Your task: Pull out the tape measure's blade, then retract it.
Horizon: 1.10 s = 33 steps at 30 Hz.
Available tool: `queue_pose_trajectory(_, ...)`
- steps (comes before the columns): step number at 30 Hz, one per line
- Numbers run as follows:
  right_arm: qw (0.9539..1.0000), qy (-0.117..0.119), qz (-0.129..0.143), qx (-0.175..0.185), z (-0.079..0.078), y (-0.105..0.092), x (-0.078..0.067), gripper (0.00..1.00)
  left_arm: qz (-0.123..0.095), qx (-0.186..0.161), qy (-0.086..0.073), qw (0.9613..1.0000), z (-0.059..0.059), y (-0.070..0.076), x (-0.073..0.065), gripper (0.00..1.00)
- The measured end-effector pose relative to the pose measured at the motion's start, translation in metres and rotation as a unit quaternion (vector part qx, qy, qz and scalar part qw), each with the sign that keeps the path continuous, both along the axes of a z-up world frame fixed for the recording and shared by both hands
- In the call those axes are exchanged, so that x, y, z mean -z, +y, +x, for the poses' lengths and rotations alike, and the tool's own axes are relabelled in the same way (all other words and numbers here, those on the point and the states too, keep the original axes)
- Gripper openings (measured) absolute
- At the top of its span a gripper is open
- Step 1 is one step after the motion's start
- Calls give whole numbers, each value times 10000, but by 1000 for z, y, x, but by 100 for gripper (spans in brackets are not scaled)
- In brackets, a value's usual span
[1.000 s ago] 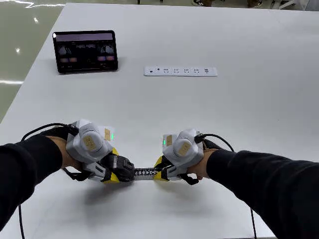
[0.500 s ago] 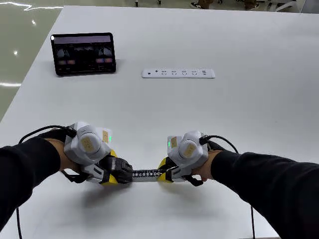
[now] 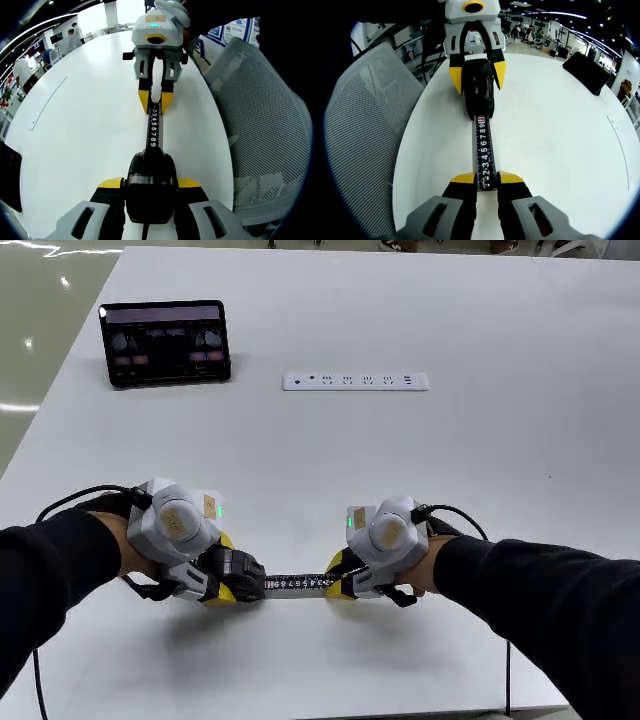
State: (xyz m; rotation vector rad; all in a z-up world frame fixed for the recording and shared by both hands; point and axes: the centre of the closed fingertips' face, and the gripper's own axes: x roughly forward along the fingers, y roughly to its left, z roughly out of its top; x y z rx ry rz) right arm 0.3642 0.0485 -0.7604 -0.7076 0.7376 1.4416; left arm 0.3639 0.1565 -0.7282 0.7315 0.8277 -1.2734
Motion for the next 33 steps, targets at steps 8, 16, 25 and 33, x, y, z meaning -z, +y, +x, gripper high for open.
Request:
queue_pose_trajectory(8,10000,-48,-74,-4,5,-14,0,10,-22,-65,-2,10000,0,0,-1,34)
queue_pose_trajectory(16,9999,-51,-116,16,5,-21,0,10,-11,-69,-7,10000,-1,0,-1,34)
queue_pose_trajectory(25,9998,-54,-151,74,6,-31,1,10,-23,-77,-29,10000,-1,1,-1,34)
queue_pose_trajectory(33,9998,-66,-181,106,7,-40,1,10,-28,-89,-32,10000,1,2,0,34)
